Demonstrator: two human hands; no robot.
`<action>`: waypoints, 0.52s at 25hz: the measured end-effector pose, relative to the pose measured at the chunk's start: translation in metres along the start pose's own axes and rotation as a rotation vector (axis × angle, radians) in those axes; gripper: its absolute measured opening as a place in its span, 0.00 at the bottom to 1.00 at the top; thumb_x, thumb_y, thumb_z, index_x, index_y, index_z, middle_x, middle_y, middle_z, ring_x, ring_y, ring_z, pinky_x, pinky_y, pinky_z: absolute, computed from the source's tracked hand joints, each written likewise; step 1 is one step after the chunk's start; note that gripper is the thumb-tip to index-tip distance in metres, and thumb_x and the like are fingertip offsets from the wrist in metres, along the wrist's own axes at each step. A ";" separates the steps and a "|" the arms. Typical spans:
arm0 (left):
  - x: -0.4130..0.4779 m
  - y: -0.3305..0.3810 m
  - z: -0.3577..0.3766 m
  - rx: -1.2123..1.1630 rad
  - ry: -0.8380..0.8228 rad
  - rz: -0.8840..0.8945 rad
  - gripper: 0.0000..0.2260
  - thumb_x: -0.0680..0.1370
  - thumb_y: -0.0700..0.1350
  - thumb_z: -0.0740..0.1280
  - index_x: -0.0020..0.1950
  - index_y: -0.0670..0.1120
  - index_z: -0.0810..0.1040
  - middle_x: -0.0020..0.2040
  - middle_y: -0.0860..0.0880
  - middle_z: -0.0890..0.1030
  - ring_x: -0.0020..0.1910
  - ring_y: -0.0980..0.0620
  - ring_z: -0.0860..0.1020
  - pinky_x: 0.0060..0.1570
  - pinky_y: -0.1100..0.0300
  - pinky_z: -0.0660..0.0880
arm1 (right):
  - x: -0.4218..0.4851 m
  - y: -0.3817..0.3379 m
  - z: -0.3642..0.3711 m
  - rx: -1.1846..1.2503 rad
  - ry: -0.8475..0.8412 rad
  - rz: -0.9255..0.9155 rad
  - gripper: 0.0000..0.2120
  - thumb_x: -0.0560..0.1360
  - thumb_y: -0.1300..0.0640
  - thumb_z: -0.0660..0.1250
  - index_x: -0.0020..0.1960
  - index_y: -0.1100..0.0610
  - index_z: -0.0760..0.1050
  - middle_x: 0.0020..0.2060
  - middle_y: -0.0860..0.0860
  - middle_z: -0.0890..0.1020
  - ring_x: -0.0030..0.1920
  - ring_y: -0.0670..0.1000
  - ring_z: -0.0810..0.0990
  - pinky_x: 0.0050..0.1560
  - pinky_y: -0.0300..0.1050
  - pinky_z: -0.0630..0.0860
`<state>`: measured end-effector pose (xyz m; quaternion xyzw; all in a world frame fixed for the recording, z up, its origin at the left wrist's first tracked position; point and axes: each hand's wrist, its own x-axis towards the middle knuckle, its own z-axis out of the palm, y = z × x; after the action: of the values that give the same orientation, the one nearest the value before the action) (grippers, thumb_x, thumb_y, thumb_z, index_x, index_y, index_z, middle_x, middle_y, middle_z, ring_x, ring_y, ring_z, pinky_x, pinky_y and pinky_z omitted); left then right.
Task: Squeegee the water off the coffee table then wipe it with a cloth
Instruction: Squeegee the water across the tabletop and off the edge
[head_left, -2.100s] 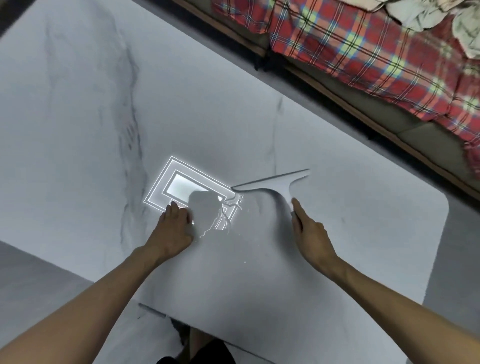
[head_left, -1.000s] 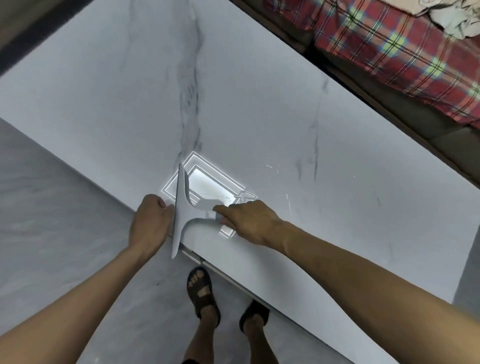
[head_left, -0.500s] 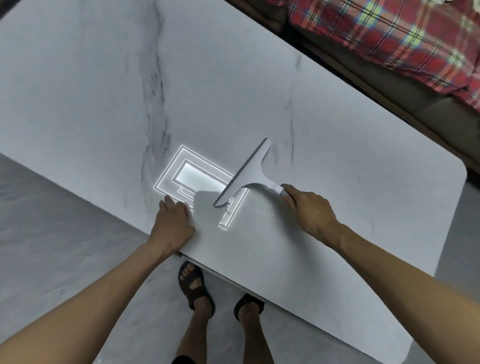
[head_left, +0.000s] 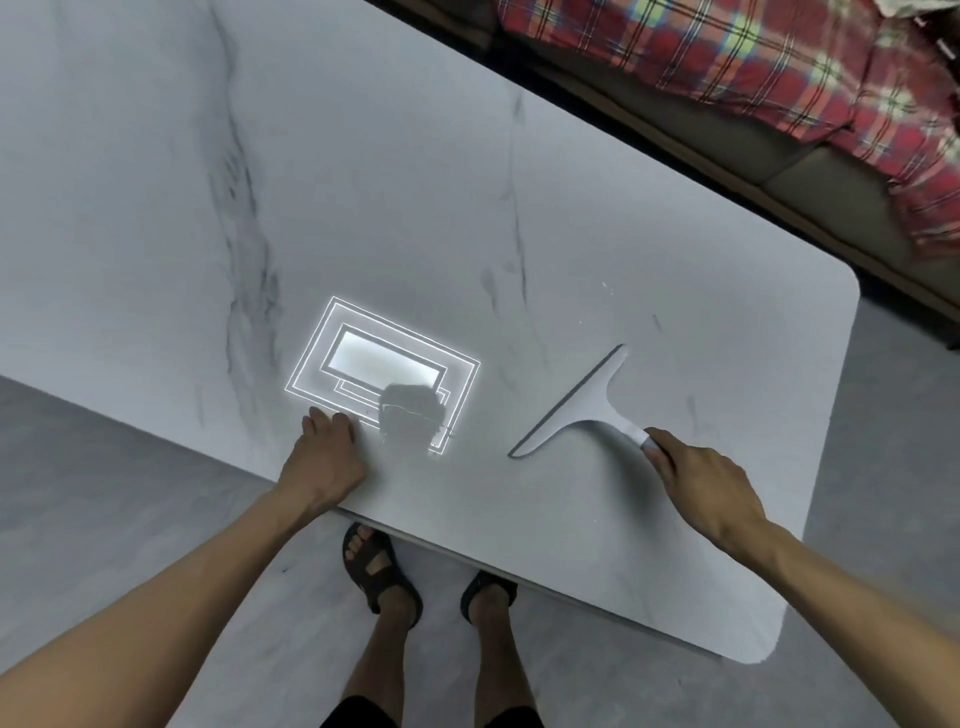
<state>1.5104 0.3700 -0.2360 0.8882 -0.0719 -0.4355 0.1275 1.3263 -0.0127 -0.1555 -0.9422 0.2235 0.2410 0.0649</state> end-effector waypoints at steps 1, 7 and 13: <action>-0.002 0.000 -0.002 -0.021 0.012 0.000 0.10 0.71 0.35 0.59 0.50 0.44 0.65 0.71 0.35 0.62 0.56 0.40 0.71 0.50 0.52 0.69 | -0.004 0.000 -0.005 0.009 0.002 0.017 0.17 0.81 0.40 0.43 0.51 0.45 0.68 0.29 0.47 0.77 0.30 0.52 0.75 0.30 0.45 0.67; -0.013 -0.031 -0.019 -0.187 0.339 -0.062 0.03 0.77 0.45 0.58 0.49 0.49 0.67 0.36 0.51 0.76 0.35 0.46 0.75 0.33 0.54 0.70 | 0.006 -0.090 -0.018 0.124 -0.052 -0.243 0.16 0.82 0.38 0.43 0.62 0.37 0.65 0.36 0.43 0.79 0.34 0.50 0.77 0.34 0.46 0.71; -0.020 -0.088 -0.032 -0.310 0.381 -0.208 0.10 0.74 0.43 0.60 0.55 0.48 0.69 0.46 0.49 0.76 0.40 0.45 0.74 0.38 0.55 0.68 | 0.022 -0.250 0.032 -0.029 -0.142 -0.842 0.15 0.84 0.47 0.51 0.68 0.46 0.68 0.42 0.49 0.80 0.36 0.54 0.78 0.33 0.45 0.71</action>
<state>1.5251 0.4642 -0.2269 0.9267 0.1123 -0.2770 0.2277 1.4428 0.2091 -0.1909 -0.9332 -0.1888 0.2607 0.1597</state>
